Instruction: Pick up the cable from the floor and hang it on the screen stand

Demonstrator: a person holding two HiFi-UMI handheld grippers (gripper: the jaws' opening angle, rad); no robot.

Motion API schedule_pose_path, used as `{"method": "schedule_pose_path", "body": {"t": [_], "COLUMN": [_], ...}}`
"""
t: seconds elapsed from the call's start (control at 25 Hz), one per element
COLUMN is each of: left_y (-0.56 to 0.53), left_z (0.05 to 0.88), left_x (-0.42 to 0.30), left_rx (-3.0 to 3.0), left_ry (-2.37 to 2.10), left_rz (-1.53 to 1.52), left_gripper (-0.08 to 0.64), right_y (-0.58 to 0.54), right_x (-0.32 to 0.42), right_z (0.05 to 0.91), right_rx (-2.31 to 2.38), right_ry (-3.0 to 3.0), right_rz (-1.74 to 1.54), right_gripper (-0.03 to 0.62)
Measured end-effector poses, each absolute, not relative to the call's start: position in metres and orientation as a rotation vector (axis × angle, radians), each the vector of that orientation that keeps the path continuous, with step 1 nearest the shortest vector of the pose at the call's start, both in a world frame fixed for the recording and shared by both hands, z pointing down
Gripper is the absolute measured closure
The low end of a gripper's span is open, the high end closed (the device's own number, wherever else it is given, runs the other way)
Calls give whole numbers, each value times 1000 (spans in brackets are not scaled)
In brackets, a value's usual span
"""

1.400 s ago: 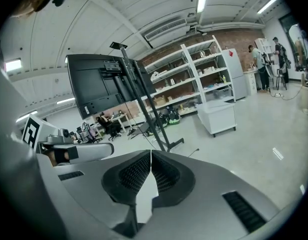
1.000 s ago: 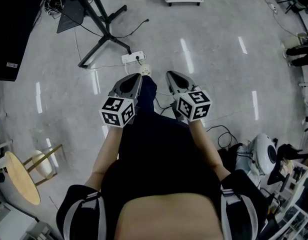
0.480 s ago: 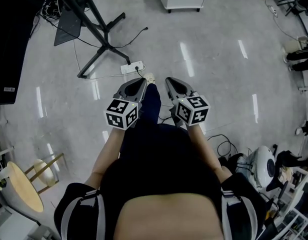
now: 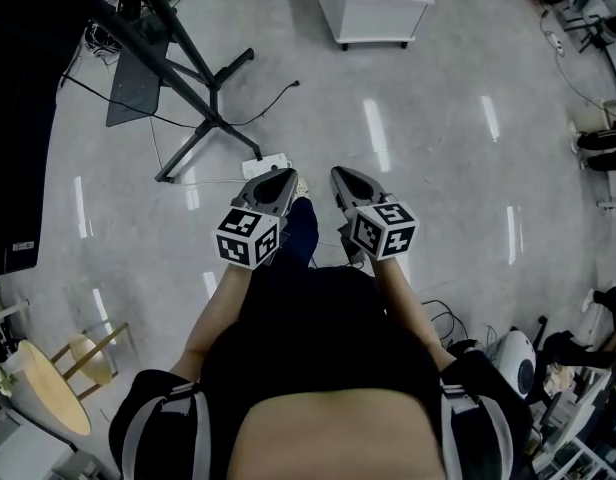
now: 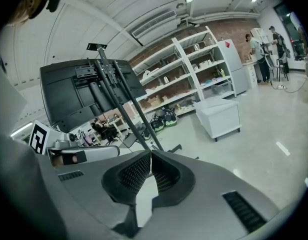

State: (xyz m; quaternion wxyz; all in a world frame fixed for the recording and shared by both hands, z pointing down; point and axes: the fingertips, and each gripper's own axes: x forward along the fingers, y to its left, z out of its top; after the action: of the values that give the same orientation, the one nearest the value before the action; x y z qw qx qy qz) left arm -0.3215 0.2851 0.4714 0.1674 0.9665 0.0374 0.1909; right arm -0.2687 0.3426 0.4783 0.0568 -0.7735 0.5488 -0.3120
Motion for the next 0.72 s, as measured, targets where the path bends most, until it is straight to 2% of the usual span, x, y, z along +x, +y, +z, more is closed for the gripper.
{"method": "schedule_pose_path", "body": {"t": [0.36, 0.72], "left_y": [240, 222], "left_z": [475, 477], "left_x": [-244, -194], "left_rx": [2724, 2700], "left_ry": [128, 134], "left_rz": [571, 603], "left_gripper": [549, 549], "right_y": [293, 272], "right_x": [-186, -136], "right_z": [473, 480], "right_rx": [-2352, -2327], "right_ry": [1648, 1645], "right_rz": [-949, -1005], "right_gripper": [567, 567]}}
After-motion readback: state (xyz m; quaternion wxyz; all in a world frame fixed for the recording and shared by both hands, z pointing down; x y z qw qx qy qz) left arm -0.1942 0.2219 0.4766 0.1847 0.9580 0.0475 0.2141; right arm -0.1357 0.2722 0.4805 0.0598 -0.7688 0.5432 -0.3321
